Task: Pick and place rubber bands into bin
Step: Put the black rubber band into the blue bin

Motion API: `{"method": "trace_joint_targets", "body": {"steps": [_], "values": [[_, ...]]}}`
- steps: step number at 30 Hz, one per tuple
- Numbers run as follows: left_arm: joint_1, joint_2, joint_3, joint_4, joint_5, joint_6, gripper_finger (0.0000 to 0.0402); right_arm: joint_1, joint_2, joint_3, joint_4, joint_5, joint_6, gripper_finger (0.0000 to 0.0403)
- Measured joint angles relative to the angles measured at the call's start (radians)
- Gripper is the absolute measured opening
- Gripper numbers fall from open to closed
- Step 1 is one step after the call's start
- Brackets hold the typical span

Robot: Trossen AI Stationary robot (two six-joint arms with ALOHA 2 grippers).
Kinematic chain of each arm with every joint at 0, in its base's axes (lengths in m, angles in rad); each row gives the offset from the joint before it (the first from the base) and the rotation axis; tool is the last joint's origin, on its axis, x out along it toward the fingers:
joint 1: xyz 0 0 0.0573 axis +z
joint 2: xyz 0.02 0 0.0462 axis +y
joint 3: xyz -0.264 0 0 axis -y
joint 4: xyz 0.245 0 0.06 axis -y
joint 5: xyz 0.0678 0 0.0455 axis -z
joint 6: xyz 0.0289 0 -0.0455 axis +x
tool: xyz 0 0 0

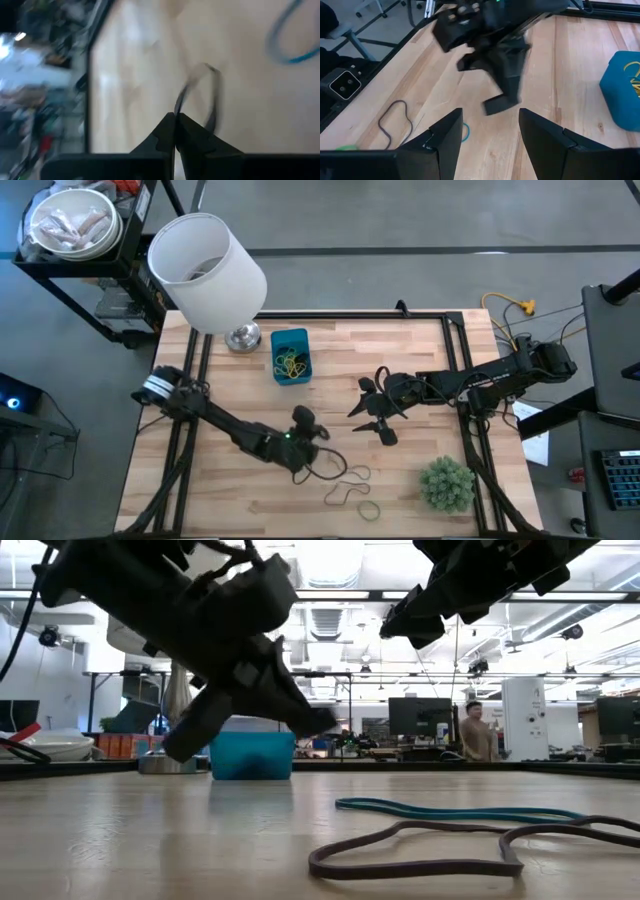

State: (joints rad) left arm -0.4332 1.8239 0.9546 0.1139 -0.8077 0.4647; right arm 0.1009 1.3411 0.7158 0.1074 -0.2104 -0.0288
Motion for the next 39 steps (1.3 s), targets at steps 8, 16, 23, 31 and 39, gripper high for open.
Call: {"method": "trace_joint_targets", "body": {"steps": [8,16,23,31,39], "values": [[0.017,-0.037,-0.052,-0.008,-0.188,-0.032,0.0000,0.000,0.000,0.000,0.000,0.000,0.000,0.0187],[0.134,-0.115,-0.109,-0.062,-0.288,-0.036,0.0000,0.000,0.000,-0.001,0.000,0.000,0.001,0.0187],[0.287,-0.244,-0.162,-0.046,-0.293,-0.041,0.0000,0.000,0.000,-0.002,0.000,0.000,0.002,0.0187],[0.461,-0.306,-0.190,-0.047,-0.105,-0.064,0.0000,0.000,0.000,-0.004,0.000,0.000,0.001,0.0187],[0.554,-0.306,-0.196,-0.054,0.154,-0.172,0.0001,0.000,0.000,-0.006,0.000,0.000,0.001,0.0187]]}}
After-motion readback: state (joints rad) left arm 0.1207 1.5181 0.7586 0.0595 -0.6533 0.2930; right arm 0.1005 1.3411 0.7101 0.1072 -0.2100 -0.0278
